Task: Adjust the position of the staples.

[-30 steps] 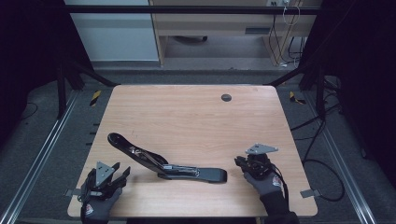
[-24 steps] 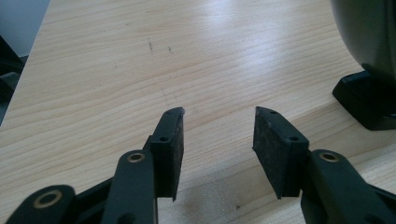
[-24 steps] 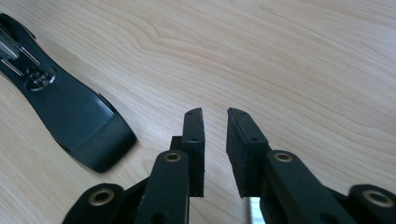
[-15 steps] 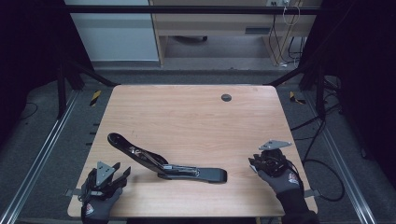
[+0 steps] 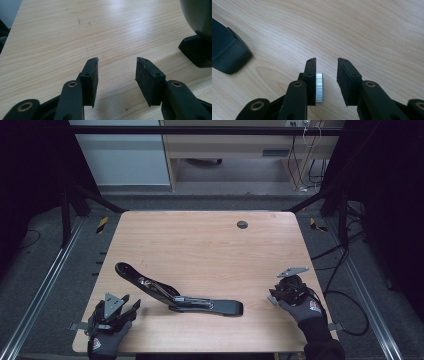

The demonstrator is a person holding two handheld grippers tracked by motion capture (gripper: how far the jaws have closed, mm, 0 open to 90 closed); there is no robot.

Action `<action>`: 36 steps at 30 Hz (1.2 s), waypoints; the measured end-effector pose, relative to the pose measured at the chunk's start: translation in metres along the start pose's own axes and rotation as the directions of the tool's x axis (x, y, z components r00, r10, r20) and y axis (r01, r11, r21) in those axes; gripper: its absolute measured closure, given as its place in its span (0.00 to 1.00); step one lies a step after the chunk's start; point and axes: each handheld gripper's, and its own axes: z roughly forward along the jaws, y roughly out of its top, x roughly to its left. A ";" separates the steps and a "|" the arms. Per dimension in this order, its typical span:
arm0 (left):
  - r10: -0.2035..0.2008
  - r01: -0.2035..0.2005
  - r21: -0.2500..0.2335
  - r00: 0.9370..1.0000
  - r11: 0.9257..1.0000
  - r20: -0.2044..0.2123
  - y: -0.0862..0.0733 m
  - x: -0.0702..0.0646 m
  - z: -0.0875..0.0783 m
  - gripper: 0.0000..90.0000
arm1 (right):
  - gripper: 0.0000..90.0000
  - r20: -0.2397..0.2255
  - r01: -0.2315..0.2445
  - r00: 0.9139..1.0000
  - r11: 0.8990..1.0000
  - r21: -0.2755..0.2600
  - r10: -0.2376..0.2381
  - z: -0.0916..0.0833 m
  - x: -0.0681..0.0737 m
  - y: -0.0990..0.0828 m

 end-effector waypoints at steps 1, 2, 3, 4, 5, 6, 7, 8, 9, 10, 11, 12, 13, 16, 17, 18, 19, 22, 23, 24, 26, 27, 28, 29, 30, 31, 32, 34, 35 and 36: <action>0.001 -0.001 0.001 1.000 1.000 -0.001 0.000 0.000 0.000 0.58 | 0.77 -0.003 0.002 1.000 1.000 0.006 -0.002 0.001 0.000 0.000; 0.000 0.000 0.002 1.000 1.000 0.000 0.000 0.000 0.000 0.58 | 0.77 0.000 0.006 1.000 1.000 0.013 -0.006 0.003 0.000 0.000; -0.003 0.003 0.002 1.000 1.000 0.000 0.000 0.000 0.001 0.58 | 0.77 -0.006 0.000 1.000 1.000 0.023 0.000 0.004 0.000 0.000; -0.001 0.001 0.004 1.000 1.000 0.001 0.000 0.000 0.001 0.58 | 0.77 -0.007 0.010 1.000 0.999 0.030 -0.009 0.005 0.000 0.000; 0.000 0.000 0.007 1.000 1.000 0.002 0.000 0.000 0.002 0.58 | 0.78 -0.006 0.015 1.000 0.999 0.034 -0.015 0.007 0.000 -0.001; 0.001 -0.001 0.009 1.000 1.000 0.002 -0.001 0.000 0.002 0.58 | 0.78 -0.006 0.019 1.000 0.999 0.042 -0.019 0.008 0.000 -0.001; 0.002 -0.002 0.010 1.000 1.000 0.003 -0.001 -0.001 0.002 0.58 | 0.78 -0.012 0.004 1.000 0.999 0.049 -0.003 0.009 0.001 -0.001; 0.000 0.000 0.007 1.000 1.000 0.004 -0.001 -0.001 0.002 0.58 | 0.78 -0.007 0.010 1.000 0.999 0.050 -0.010 0.011 0.001 -0.001; 0.000 0.000 0.005 1.000 1.000 0.004 -0.001 -0.001 0.001 0.58 | 0.78 -0.009 0.011 1.000 0.998 0.054 -0.010 0.012 0.002 -0.002; 0.001 -0.001 0.006 1.000 1.000 0.005 -0.001 -0.001 0.001 0.58 | 0.78 -0.011 0.013 1.000 0.998 0.059 -0.012 0.013 0.002 -0.002; 0.001 -0.001 0.006 1.000 1.000 0.005 -0.001 -0.001 0.001 0.58 | 0.78 -0.012 0.015 1.000 0.998 0.062 -0.014 0.014 0.003 -0.003; 0.001 -0.001 0.006 1.000 1.000 0.005 -0.001 -0.001 0.001 0.58 | 0.78 -0.012 0.016 1.000 0.998 0.063 -0.015 0.015 0.003 -0.003; 0.001 -0.001 0.006 1.000 1.000 0.004 -0.001 -0.001 0.001 0.58 | 0.78 -0.012 0.022 1.000 0.998 0.062 -0.021 0.016 0.002 -0.004; 0.003 -0.003 0.006 1.000 1.000 0.005 -0.001 -0.001 0.002 0.58 | 0.78 -0.019 0.017 1.000 0.997 0.069 -0.016 0.017 0.003 -0.006; 0.003 -0.003 0.006 1.000 1.000 0.005 -0.001 -0.001 0.002 0.58 | 0.79 -0.024 0.019 1.000 0.997 0.072 -0.017 0.018 0.004 -0.007; 0.003 -0.003 0.006 1.000 1.000 0.006 -0.001 -0.001 0.002 0.58 | 0.79 -0.025 0.020 1.000 0.997 0.075 -0.018 0.018 0.005 -0.007; 0.003 -0.003 0.006 1.000 1.000 0.005 -0.001 -0.001 0.002 0.58 | 0.79 -0.030 0.009 1.000 0.997 0.081 -0.007 0.018 0.006 -0.007; 0.004 -0.004 0.007 1.000 1.000 0.005 -0.001 -0.001 0.002 0.58 | 0.80 -0.035 0.013 0.999 0.996 0.090 -0.010 0.020 0.006 -0.008; 0.005 -0.005 0.008 1.000 1.000 0.005 -0.001 -0.001 0.002 0.58 | 0.80 -0.031 0.024 0.999 0.996 0.088 -0.022 0.020 0.006 -0.009; 0.005 -0.005 0.008 1.000 1.000 0.006 -0.001 -0.001 0.002 0.58 | 0.81 -0.028 0.029 0.999 0.996 0.090 -0.026 0.021 0.005 -0.009; 0.004 -0.004 0.008 1.000 1.000 0.006 -0.001 -0.001 0.002 0.58 | 0.82 -0.033 0.003 0.999 0.995 0.099 0.000 0.020 0.006 -0.009; 0.004 -0.004 0.008 1.000 1.000 0.006 -0.001 -0.001 0.002 0.58 | 0.83 -0.031 0.003 1.000 0.995 0.100 0.000 0.021 0.007 -0.009; 0.004 -0.004 0.008 1.000 1.000 0.006 -0.001 -0.001 0.002 0.58 | 0.85 -0.031 0.001 1.000 0.995 0.103 0.002 0.021 0.007 -0.009; 0.004 -0.004 0.008 1.000 1.000 0.005 -0.001 -0.001 0.002 0.58 | 0.86 -0.036 0.004 0.999 0.994 0.106 -0.001 0.021 0.006 -0.009; 0.004 -0.004 0.008 1.000 1.000 0.005 -0.001 -0.001 0.002 0.58 | 0.86 -0.037 0.008 0.999 0.994 0.110 -0.004 0.021 0.006 -0.009; 0.004 -0.004 0.008 1.000 1.000 0.005 -0.001 -0.001 0.002 0.58 | 0.86 -0.037 0.007 0.999 0.994 0.111 -0.003 0.021 0.006 -0.009; 0.004 -0.004 0.008 1.000 1.000 0.005 -0.001 -0.001 0.002 0.58 | 0.86 -0.038 0.008 0.999 0.993 0.114 -0.003 0.020 0.006 -0.009; 0.005 -0.005 0.008 1.000 1.000 0.005 -0.001 -0.001 0.002 0.58 | 0.87 -0.040 0.013 0.999 0.993 0.116 -0.009 0.020 0.006 -0.009; 0.005 -0.005 0.008 1.000 1.000 0.005 -0.001 -0.001 0.002 0.58 | 0.87 -0.040 0.013 0.999 0.993 0.116 -0.009 0.020 0.006 -0.009; 0.004 -0.004 0.008 1.000 1.000 0.005 -0.001 -0.001 0.002 0.58 | 0.87 -0.034 0.029 0.999 0.994 0.105 -0.026 0.019 0.006 -0.009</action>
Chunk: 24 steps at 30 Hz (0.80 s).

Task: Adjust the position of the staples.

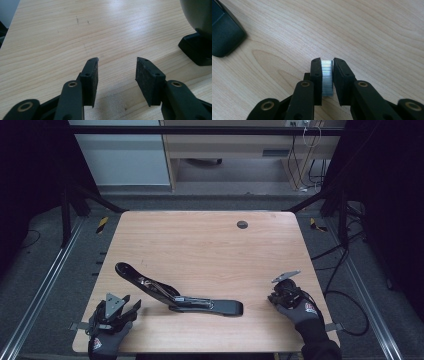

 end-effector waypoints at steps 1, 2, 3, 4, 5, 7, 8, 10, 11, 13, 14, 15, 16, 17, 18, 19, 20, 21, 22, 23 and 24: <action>0.000 0.000 0.000 1.000 1.000 0.000 0.000 0.000 0.000 0.58 | 0.87 -0.002 -0.002 1.000 1.000 -0.007 0.002 -0.002 0.001 0.001; 0.000 0.000 0.001 1.000 1.000 0.000 0.000 0.000 0.000 0.58 | 0.87 -0.001 0.007 1.000 1.000 -0.015 -0.007 -0.004 0.001 0.001; 0.001 -0.001 0.001 1.000 1.000 0.000 0.000 0.000 0.000 0.58 | 0.87 -0.005 0.009 1.000 1.000 -0.024 -0.010 -0.006 0.002 0.002; 0.001 -0.001 0.001 1.000 1.000 0.000 0.000 0.000 0.000 0.58 | 0.87 -0.006 0.019 1.000 0.999 -0.028 -0.019 -0.008 0.004 0.003; 0.004 -0.004 0.001 1.000 1.000 -0.001 0.000 0.000 0.000 0.58 | 0.87 -0.007 0.029 1.000 0.999 -0.039 -0.029 -0.011 0.005 0.005; 0.004 -0.004 0.001 1.000 1.000 -0.002 0.000 0.000 0.000 0.58 | 0.87 -0.014 0.044 0.999 0.998 -0.055 -0.045 -0.016 0.008 0.009; 0.004 -0.004 0.001 1.000 1.000 -0.002 0.000 0.000 0.000 0.58 | 0.87 -0.020 0.044 0.999 0.997 -0.065 -0.045 -0.019 0.010 0.011; 0.004 -0.004 0.001 1.000 1.000 0.000 0.000 0.000 0.000 0.58 | 0.87 -0.028 0.060 0.998 0.995 -0.083 -0.063 -0.023 0.013 0.015; 0.006 -0.006 0.003 1.000 1.000 0.000 0.000 0.000 0.000 0.58 | 0.87 -0.030 0.077 0.996 0.993 -0.094 -0.080 -0.025 0.015 0.017; 0.006 -0.006 0.002 1.000 1.000 -0.001 0.000 0.000 0.000 0.58 | 0.87 -0.043 0.087 0.995 0.990 -0.107 -0.092 -0.029 0.019 0.022; 0.002 -0.002 0.001 1.000 1.000 0.000 0.000 -0.001 0.000 0.58 | 0.87 -0.048 0.096 0.994 0.988 -0.118 -0.103 -0.030 0.020 0.024; 0.003 -0.003 0.001 1.000 1.000 0.000 0.000 -0.001 0.000 0.58 | 0.87 -0.049 0.102 0.993 0.987 -0.125 -0.108 -0.031 0.022 0.026; 0.003 -0.003 0.001 1.000 1.000 0.001 0.000 -0.001 0.000 0.58 | 0.87 -0.057 0.103 0.992 0.987 -0.127 -0.111 -0.033 0.024 0.028; 0.003 -0.003 0.000 1.000 1.000 0.001 0.000 -0.001 0.000 0.58 | 0.87 -0.059 0.113 0.991 0.985 -0.133 -0.122 -0.034 0.025 0.030; 0.004 -0.004 0.001 1.000 1.000 0.000 0.000 0.000 0.000 0.58 | 0.87 -0.062 0.118 0.990 0.983 -0.140 -0.128 -0.035 0.026 0.032; 0.004 -0.004 0.003 1.000 1.000 0.002 0.000 0.000 0.000 0.58 | 0.87 -0.065 0.123 0.989 0.982 -0.143 -0.133 -0.036 0.027 0.034; 0.003 -0.003 0.001 1.000 1.000 0.001 0.000 -0.001 0.000 0.58 | 0.87 -0.072 0.126 0.988 0.981 -0.147 -0.138 -0.037 0.028 0.036; 0.003 -0.003 0.002 1.000 1.000 0.001 0.000 -0.001 0.000 0.58 | 0.87 -0.072 0.134 0.987 0.979 -0.154 -0.147 -0.038 0.029 0.037; 0.005 -0.005 0.002 1.000 1.000 0.001 0.000 -0.001 0.000 0.58 | 0.87 -0.075 0.146 0.984 0.977 -0.158 -0.159 -0.039 0.030 0.039; 0.005 -0.005 0.002 1.000 1.000 0.001 0.000 -0.001 0.000 0.58 | 0.87 -0.079 0.150 0.983 0.975 -0.164 -0.165 -0.039 0.031 0.040; 0.004 -0.004 0.002 1.000 1.000 0.001 0.000 -0.001 0.000 0.58 | 0.87 -0.083 0.151 0.982 0.974 -0.171 -0.167 -0.040 0.032 0.042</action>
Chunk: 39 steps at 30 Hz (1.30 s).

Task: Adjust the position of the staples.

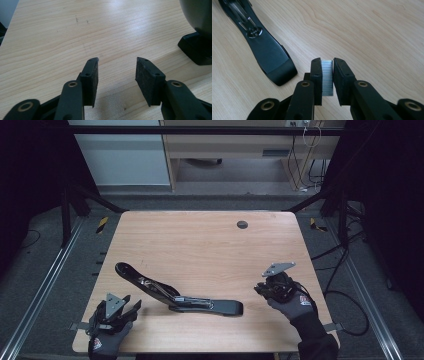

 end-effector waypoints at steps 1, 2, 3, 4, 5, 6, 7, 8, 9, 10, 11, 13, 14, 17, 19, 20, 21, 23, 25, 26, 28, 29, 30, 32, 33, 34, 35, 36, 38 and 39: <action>0.000 0.000 0.000 1.000 1.000 0.000 0.000 0.000 0.000 0.58 | 0.87 -0.004 0.004 1.000 1.000 0.001 -0.004 0.000 0.001 0.002; 0.000 0.000 0.000 1.000 1.000 0.000 0.000 0.000 0.000 0.58 | 0.87 -0.007 0.011 1.000 1.000 -0.005 -0.011 0.000 0.002 0.003; 0.000 0.000 0.001 1.000 1.000 0.001 0.000 0.000 0.000 0.58 | 0.87 -0.010 0.014 1.000 1.000 -0.004 -0.014 0.000 0.003 0.005; -0.001 0.001 0.001 1.000 1.000 0.001 0.000 0.000 0.000 0.59 | 0.87 -0.014 0.014 1.000 1.000 -0.007 -0.014 0.001 0.005 0.007; -0.004 0.004 0.001 1.000 1.000 0.002 0.000 0.000 0.001 0.58 | 0.87 -0.018 0.022 1.000 1.000 -0.008 -0.022 0.001 0.006 0.009; -0.004 0.004 0.002 1.000 1.000 0.002 0.000 0.000 0.001 0.58 | 0.87 -0.018 0.030 0.999 1.000 -0.005 -0.030 0.002 0.007 0.010; -0.004 0.004 0.002 1.000 1.000 0.002 0.000 0.000 0.001 0.59 | 0.87 -0.022 0.035 0.999 0.999 -0.007 -0.036 0.002 0.008 0.012; -0.003 0.003 0.003 1.000 1.000 0.005 0.000 0.000 0.001 0.59 | 0.87 -0.024 0.035 0.999 0.999 -0.013 -0.036 0.003 0.010 0.014; -0.003 0.003 0.003 1.000 1.000 0.004 0.000 0.000 0.001 0.59 | 0.87 -0.030 0.042 0.999 0.999 -0.017 -0.042 0.004 0.011 0.016; -0.003 0.003 0.003 1.000 1.000 0.004 0.000 0.000 0.001 0.59 | 0.87 -0.035 0.047 0.998 0.999 -0.019 -0.048 0.005 0.012 0.018; -0.003 0.003 0.003 1.000 1.000 0.004 0.000 0.000 0.001 0.59 | 0.87 -0.037 0.056 0.998 0.998 -0.014 -0.056 0.005 0.013 0.020; -0.004 0.004 0.003 1.000 1.000 0.004 0.000 0.000 0.001 0.59 | 0.87 -0.043 0.066 0.997 0.998 -0.017 -0.067 0.006 0.015 0.023; -0.003 0.003 0.004 1.000 1.000 0.004 0.000 0.000 0.001 0.59 | 0.87 -0.049 0.072 0.996 0.997 -0.018 -0.073 0.007 0.016 0.025; -0.004 0.004 0.003 1.000 1.000 0.005 0.000 0.000 0.001 0.59 | 0.87 -0.059 0.094 0.994 0.995 -0.025 -0.096 0.007 0.019 0.031; -0.002 0.002 0.003 1.000 1.000 0.004 -0.001 0.001 0.001 0.59 | 0.87 -0.068 0.111 0.991 0.993 -0.031 -0.113 0.008 0.021 0.035; -0.002 0.002 0.003 1.000 1.000 0.006 -0.001 0.001 0.001 0.59 | 0.87 -0.072 0.119 0.990 0.992 -0.034 -0.121 0.009 0.022 0.037; -0.004 0.004 0.004 1.000 1.000 0.006 -0.001 0.001 0.002 0.59 | 0.87 -0.074 0.121 0.990 0.992 -0.036 -0.123 0.010 0.024 0.039; -0.002 0.002 0.004 1.000 1.000 0.007 -0.001 0.001 0.002 0.59 | 0.87 -0.081 0.130 0.988 0.991 -0.041 -0.133 0.011 0.026 0.043; -0.003 0.003 0.004 1.000 1.000 0.009 -0.001 0.000 0.001 0.59 | 0.87 -0.089 0.140 0.986 0.989 -0.048 -0.143 0.013 0.027 0.046; -0.003 0.003 0.002 1.000 1.000 0.010 -0.001 0.000 0.001 0.59 | 0.87 -0.091 0.147 0.984 0.988 -0.047 -0.151 0.013 0.028 0.048; 0.000 0.000 0.005 1.000 1.000 0.011 -0.001 0.001 0.002 0.59 | 0.87 -0.099 0.154 0.982 0.987 -0.047 -0.158 0.014 0.030 0.051; -0.001 0.001 0.005 1.000 1.000 0.012 -0.001 0.001 0.002 0.59 | 0.87 -0.106 0.156 0.981 0.986 -0.052 -0.161 0.014 0.031 0.053; -0.005 0.005 0.004 1.000 1.000 0.014 -0.001 0.001 0.002 0.59 | 0.87 -0.105 0.164 0.980 0.985 -0.050 -0.169 0.015 0.032 0.054; -0.005 0.005 0.004 1.000 1.000 0.016 -0.001 0.001 0.003 0.58 | 0.87 -0.114 0.177 0.977 0.983 -0.054 -0.182 0.015 0.033 0.057; -0.004 0.004 0.004 1.000 1.000 0.016 -0.001 0.001 0.003 0.59 | 0.87 -0.118 0.186 0.974 0.981 -0.056 -0.192 0.015 0.034 0.059; -0.003 0.003 0.004 1.000 1.000 0.016 -0.001 0.001 0.003 0.59 | 0.87 -0.126 0.195 0.972 0.979 -0.058 -0.201 0.015 0.035 0.060; -0.003 0.002 0.004 1.000 1.000 0.016 -0.001 0.001 0.002 0.59 | 0.87 -0.129 0.203 0.969 0.978 -0.055 -0.209 0.016 0.036 0.062; -0.002 0.002 0.002 1.000 1.000 0.014 -0.001 0.001 0.002 0.59 | 0.87 -0.133 0.211 0.967 0.976 -0.057 -0.217 0.016 0.038 0.063; -0.004 0.004 0.000 1.000 1.000 0.013 -0.001 0.001 0.002 0.59 | 0.87 -0.140 0.224 0.963 0.973 -0.053 -0.229 0.017 0.041 0.067; -0.004 0.004 0.001 1.000 1.000 0.013 -0.001 0.001 0.002 0.59 | 0.87 -0.144 0.231 0.961 0.972 -0.050 -0.236 0.017 0.042 0.068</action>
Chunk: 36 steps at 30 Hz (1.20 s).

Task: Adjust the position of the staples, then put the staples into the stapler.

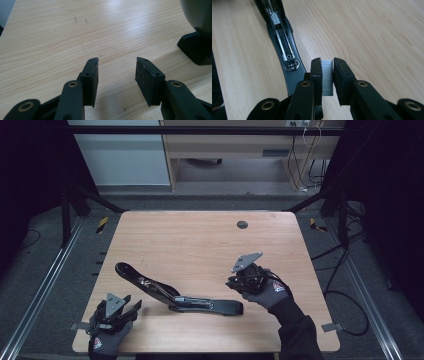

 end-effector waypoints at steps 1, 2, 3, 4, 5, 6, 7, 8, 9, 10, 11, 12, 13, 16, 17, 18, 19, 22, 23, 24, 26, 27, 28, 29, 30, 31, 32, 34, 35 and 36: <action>-0.002 0.002 0.000 1.000 1.000 0.001 0.000 0.000 0.000 0.59 | 0.87 -0.004 0.007 1.000 1.000 0.005 -0.007 0.000 0.001 0.002; -0.002 0.002 0.001 1.000 1.000 0.001 0.000 0.000 0.000 0.58 | 0.87 -0.008 0.015 1.000 1.000 0.008 -0.015 0.001 0.002 0.004; 0.000 0.000 0.001 1.000 1.000 0.000 0.000 0.000 0.000 0.59 | 0.87 -0.013 0.022 1.000 1.000 0.010 -0.022 0.002 0.002 0.006; 0.000 0.000 0.000 1.000 1.000 0.000 0.000 0.000 0.000 0.59 | 0.87 -0.018 0.027 0.999 1.000 0.010 -0.027 0.002 0.003 0.008; 0.000 0.000 -0.001 1.000 1.000 0.000 0.000 0.000 0.000 0.59 | 0.87 -0.024 0.034 0.999 0.999 0.014 -0.034 0.003 0.003 0.009; 0.000 0.000 -0.001 1.000 1.000 -0.001 0.000 0.000 0.000 0.59 | 0.87 -0.031 0.036 0.999 0.999 0.016 -0.035 0.003 0.003 0.011; 0.001 -0.001 0.000 1.000 1.000 0.000 0.000 0.000 0.000 0.59 | 0.87 -0.035 0.040 0.999 0.999 0.016 -0.040 0.004 0.004 0.013; 0.001 -0.001 0.000 1.000 1.000 0.000 0.000 0.000 0.000 0.59 | 0.87 -0.035 0.040 0.999 0.999 0.016 -0.040 0.004 0.004 0.013; 0.002 -0.002 -0.001 1.000 1.000 0.001 0.000 0.000 0.000 0.59 | 0.87 -0.050 0.048 0.998 0.999 0.018 -0.047 0.005 0.004 0.016; 0.002 -0.002 -0.001 1.000 1.000 0.001 0.000 0.000 0.000 0.59 | 0.87 -0.050 0.048 0.998 0.999 0.018 -0.047 0.005 0.004 0.016; 0.003 -0.003 -0.002 1.000 1.000 0.001 0.000 0.000 0.000 0.59 | 0.87 -0.056 0.050 0.997 0.999 0.021 -0.049 0.005 0.004 0.017; -0.001 0.001 0.000 1.000 1.000 0.003 0.000 0.000 0.001 0.58 | 0.87 -0.070 0.060 0.996 0.998 0.019 -0.059 0.007 0.004 0.019; 0.001 -0.001 0.001 1.000 1.000 0.002 0.000 0.000 0.001 0.59 | 0.87 -0.076 0.063 0.995 0.998 0.017 -0.061 0.007 0.005 0.020; -0.004 0.004 0.002 1.000 1.000 0.005 0.000 0.000 0.001 0.59 | 0.87 -0.085 0.073 0.994 0.997 0.011 -0.071 0.009 0.005 0.022; -0.004 0.004 0.003 1.000 1.000 0.005 0.000 0.000 0.001 0.59 | 0.87 -0.094 0.077 0.993 0.997 0.009 -0.076 0.011 0.006 0.024; -0.002 0.002 0.003 1.000 1.000 0.003 0.000 0.000 0.000 0.59 | 0.87 -0.098 0.083 0.992 0.997 0.005 -0.082 0.012 0.006 0.024; -0.001 0.001 0.002 1.000 1.000 0.002 0.000 0.000 0.001 0.59 | 0.87 -0.103 0.084 0.991 0.996 0.006 -0.083 0.013 0.007 0.025; 0.001 -0.001 0.007 1.000 1.000 0.005 0.000 0.000 0.001 0.59 | 0.87 -0.122 0.104 0.987 0.995 0.004 -0.103 0.017 0.008 0.025; -0.002 0.002 0.005 1.000 1.000 0.004 0.000 0.000 0.002 0.59 | 0.87 -0.129 0.113 0.985 0.994 0.005 -0.111 0.019 0.008 0.026; -0.005 0.005 0.004 1.000 1.000 0.004 -0.001 0.000 0.001 0.59 | 0.87 -0.133 0.119 0.984 0.993 0.007 -0.117 0.020 0.009 0.026; -0.011 0.011 0.003 1.000 1.000 0.007 -0.001 0.001 0.001 0.59 | 0.87 -0.141 0.124 0.982 0.992 0.006 -0.122 0.023 0.010 0.026; -0.010 0.010 0.003 1.000 1.000 0.006 -0.001 0.001 0.001 0.59 | 0.87 -0.145 0.130 0.981 0.991 0.003 -0.128 0.024 0.011 0.026; -0.010 0.010 0.003 1.000 1.000 0.006 -0.001 0.001 0.001 0.59 | 0.87 -0.147 0.137 0.980 0.990 0.006 -0.135 0.025 0.011 0.026; -0.009 0.009 0.004 1.000 1.000 0.006 -0.001 0.000 0.002 0.59 | 0.87 -0.149 0.137 0.980 0.991 0.004 -0.135 0.026 0.012 0.026; -0.009 0.009 0.004 1.000 1.000 0.006 -0.001 0.000 0.002 0.59 | 0.87 -0.149 0.137 0.980 0.991 0.004 -0.135 0.026 0.012 0.026; -0.012 0.012 0.005 1.000 1.000 0.007 -0.001 0.000 0.002 0.59 | 0.87 -0.157 0.151 0.976 0.989 0.003 -0.148 0.029 0.012 0.027; -0.012 0.012 0.005 1.000 1.000 0.007 -0.001 0.000 0.002 0.59 | 0.87 -0.157 0.150 0.977 0.989 0.004 -0.147 0.030 0.012 0.027; -0.012 0.012 0.006 1.000 1.000 0.007 -0.001 0.000 0.002 0.59 | 0.87 -0.164 0.158 0.974 0.988 0.002 -0.155 0.032 0.012 0.028; -0.012 0.012 0.005 1.000 1.000 0.007 -0.001 0.000 0.002 0.59 | 0.87 -0.172 0.167 0.971 0.986 -0.004 -0.165 0.033 0.012 0.029; -0.012 0.012 0.005 1.000 1.000 0.006 -0.001 0.000 0.002 0.59 | 0.87 -0.175 0.169 0.970 0.986 0.002 -0.166 0.034 0.012 0.030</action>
